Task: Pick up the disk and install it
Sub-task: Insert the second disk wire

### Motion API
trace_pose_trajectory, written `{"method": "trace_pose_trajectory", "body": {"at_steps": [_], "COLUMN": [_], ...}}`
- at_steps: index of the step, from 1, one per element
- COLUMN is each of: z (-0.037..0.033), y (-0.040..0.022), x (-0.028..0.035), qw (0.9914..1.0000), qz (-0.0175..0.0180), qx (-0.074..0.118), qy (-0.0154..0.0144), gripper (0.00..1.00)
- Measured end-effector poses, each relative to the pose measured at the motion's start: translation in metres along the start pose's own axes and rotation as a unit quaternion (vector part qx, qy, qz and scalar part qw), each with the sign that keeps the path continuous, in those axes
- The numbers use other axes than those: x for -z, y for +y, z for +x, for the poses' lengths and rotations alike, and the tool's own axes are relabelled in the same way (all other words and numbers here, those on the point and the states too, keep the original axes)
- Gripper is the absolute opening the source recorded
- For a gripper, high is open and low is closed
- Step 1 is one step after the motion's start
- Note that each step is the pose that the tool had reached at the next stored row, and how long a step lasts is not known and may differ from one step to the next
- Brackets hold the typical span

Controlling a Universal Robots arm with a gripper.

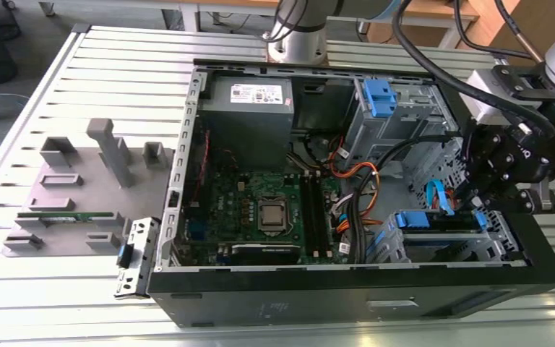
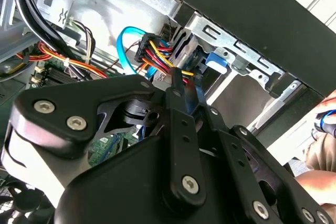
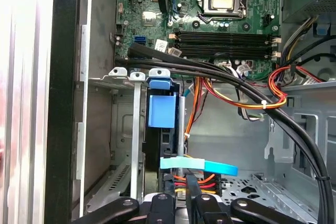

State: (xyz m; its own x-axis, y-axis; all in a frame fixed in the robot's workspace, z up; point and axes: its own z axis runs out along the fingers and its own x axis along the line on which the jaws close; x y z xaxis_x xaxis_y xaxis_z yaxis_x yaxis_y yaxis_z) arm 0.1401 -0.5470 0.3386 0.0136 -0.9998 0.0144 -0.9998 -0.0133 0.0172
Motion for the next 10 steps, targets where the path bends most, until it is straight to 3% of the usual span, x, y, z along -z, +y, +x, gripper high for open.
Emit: {"method": "trace_pose_trajectory", "body": {"at_steps": [10], "z": [0.0000], "y": [0.0002], "x": [0.0118], "qw": [1.00000], "qz": [0.0000], "qx": [0.000], "qy": [-0.0006], "gripper": [0.23]}}
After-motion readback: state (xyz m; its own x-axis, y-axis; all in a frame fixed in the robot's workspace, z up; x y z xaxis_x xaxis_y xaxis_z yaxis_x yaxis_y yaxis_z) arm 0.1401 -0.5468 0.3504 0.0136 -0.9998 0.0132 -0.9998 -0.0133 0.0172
